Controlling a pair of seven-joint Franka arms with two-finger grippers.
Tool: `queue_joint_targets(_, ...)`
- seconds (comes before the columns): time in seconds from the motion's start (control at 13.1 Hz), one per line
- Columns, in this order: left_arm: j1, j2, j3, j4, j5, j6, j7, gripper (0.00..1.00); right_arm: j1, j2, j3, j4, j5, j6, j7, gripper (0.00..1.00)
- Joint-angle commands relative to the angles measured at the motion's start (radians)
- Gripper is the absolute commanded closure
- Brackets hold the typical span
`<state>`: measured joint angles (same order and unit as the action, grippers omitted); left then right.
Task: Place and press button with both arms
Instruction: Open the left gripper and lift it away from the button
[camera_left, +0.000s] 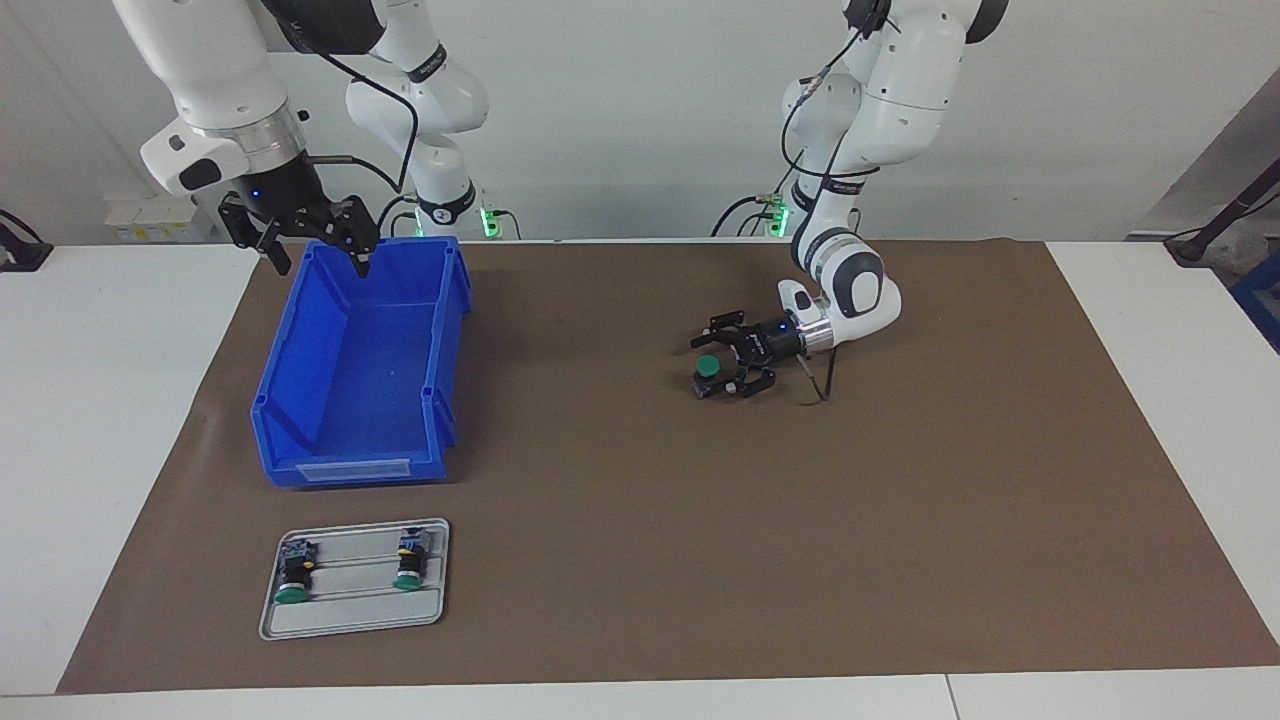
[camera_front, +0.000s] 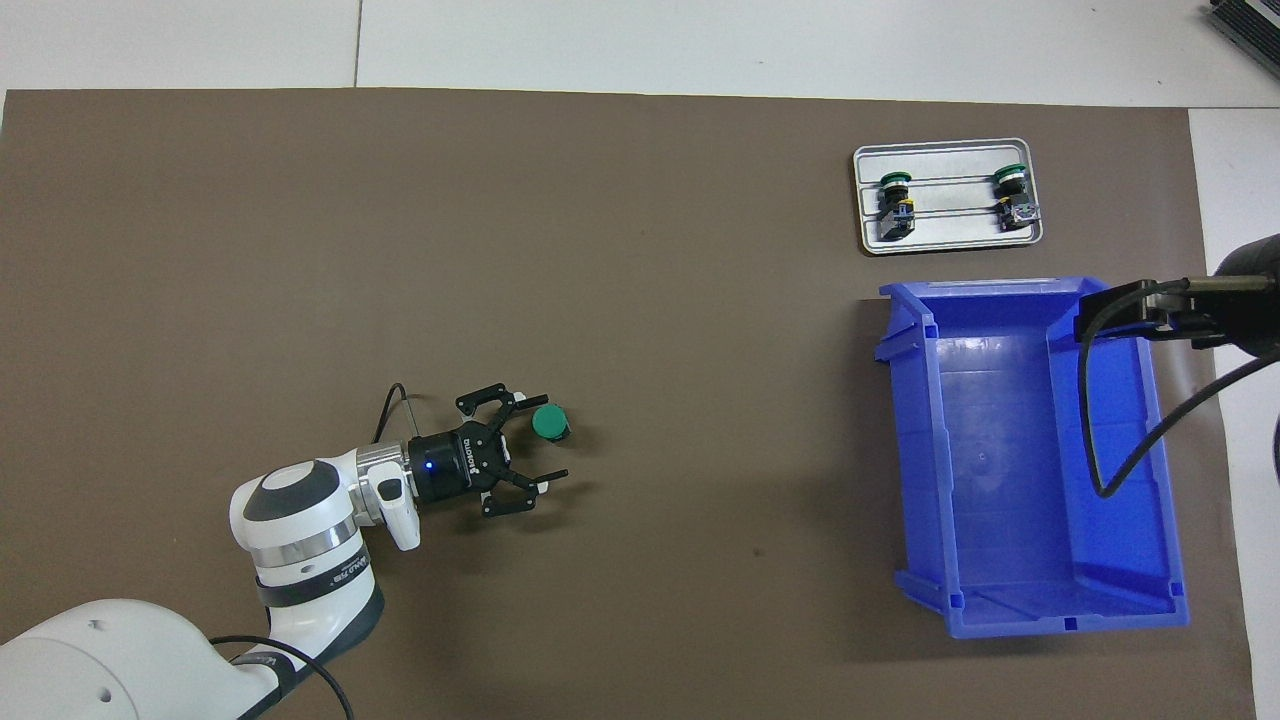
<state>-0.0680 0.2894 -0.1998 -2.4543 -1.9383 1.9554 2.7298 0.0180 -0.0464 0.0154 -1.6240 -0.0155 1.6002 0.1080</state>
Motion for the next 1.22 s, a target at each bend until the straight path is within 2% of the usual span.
queue_joint_targets(0.0,0.039,-0.048,0.003,-0.019,0.002,0.014,0.021,0.02,-0.007,-0.026,0.005,-0.027,0.006,0.000,-0.024,0.00)
queue_joint_targets(0.3,0.121,-0.058,0.003,0.026,0.070,0.017,-0.077,0.02,-0.007,-0.026,0.005,-0.027,0.006,0.000,-0.024,0.00)
queue_joint_targets(0.53,0.198,-0.042,0.003,0.133,0.162,0.019,-0.212,0.02,-0.007,-0.026,0.005,-0.027,0.006,0.000,-0.024,0.00)
queue_joint_targets(0.76,0.226,-0.039,0.003,0.277,0.257,0.037,-0.454,0.02,-0.007,-0.026,0.005,-0.027,0.006,0.000,-0.024,0.00)
queue_joint_targets(1.14,0.218,-0.059,-0.004,0.515,0.618,0.141,-1.003,0.03,-0.007,-0.026,0.005,-0.027,0.006,0.000,-0.024,0.00)
